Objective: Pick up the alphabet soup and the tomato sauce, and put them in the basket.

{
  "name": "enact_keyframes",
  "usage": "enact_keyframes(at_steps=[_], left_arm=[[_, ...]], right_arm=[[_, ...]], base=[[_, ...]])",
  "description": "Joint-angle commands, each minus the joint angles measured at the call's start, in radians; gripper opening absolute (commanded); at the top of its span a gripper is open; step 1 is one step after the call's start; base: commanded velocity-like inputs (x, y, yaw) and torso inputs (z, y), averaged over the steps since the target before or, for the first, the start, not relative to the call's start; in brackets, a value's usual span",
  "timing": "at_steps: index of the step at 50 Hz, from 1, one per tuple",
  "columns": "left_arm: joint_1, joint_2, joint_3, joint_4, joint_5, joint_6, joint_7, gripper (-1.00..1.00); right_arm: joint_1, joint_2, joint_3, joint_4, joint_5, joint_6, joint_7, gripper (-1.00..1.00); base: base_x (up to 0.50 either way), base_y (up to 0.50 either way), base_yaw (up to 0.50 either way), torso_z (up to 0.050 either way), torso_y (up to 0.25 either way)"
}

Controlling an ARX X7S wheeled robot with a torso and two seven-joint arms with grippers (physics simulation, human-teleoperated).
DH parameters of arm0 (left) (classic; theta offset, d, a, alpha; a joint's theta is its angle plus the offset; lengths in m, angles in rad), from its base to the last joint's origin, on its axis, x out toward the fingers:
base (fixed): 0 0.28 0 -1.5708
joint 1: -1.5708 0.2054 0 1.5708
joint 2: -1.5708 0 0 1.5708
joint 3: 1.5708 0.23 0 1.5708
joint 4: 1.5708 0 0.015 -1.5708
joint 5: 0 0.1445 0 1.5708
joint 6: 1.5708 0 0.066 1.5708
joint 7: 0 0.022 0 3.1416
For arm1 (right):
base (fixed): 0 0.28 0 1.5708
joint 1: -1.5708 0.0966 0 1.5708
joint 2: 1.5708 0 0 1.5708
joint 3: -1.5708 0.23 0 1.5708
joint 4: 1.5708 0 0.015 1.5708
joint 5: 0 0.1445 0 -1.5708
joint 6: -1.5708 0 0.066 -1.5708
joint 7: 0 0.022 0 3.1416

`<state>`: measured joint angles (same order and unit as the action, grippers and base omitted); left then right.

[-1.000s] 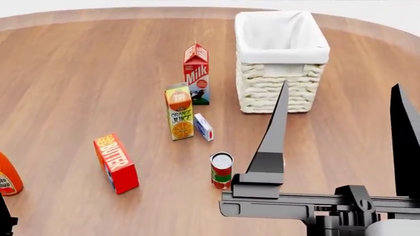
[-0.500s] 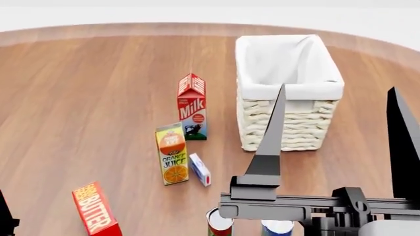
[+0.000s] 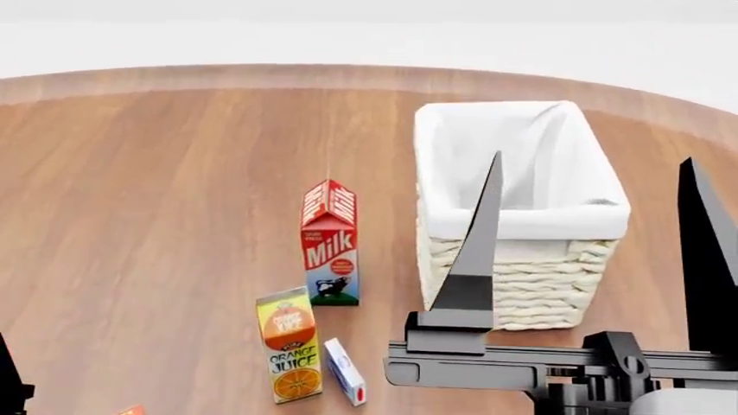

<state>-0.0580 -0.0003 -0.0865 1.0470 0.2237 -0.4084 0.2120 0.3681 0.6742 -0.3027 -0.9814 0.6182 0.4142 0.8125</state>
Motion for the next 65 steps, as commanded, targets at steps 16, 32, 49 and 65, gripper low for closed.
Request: enact_keyframes(at_steps=[16, 32, 49, 65], left_arm=[[-0.006, 0.000, -0.012, 0.000, -0.010, -0.001, 0.000, 1.00], [0.003, 0.000, -0.009, 0.000, -0.008, 0.009, -0.002, 1.00], [0.003, 0.000, -0.010, 0.000, -0.010, 0.009, -0.002, 1.00], [-0.013, 0.000, -0.010, 0.000, -0.006, -0.011, 0.001, 1.00]], right_arm=[[0.004, 0.012, -0.019, -0.003, 0.000, -0.009, 0.015, 1.00], [0.003, 0.019, -0.027, 0.001, 0.005, -0.021, 0.023, 1.00], [-0.003, 0.025, -0.051, 0.007, -0.013, -0.036, 0.028, 1.00], [0.285, 0.109, -0.007, -0.046, 0.471, 0.166, 0.165, 1.00]], base=[[0.37, 0.00, 0.00, 0.000, 0.001], [0.37, 0.00, 0.00, 0.000, 0.001], [0.32, 0.00, 0.00, 0.000, 0.001], [0.01, 0.00, 0.00, 0.000, 0.000]])
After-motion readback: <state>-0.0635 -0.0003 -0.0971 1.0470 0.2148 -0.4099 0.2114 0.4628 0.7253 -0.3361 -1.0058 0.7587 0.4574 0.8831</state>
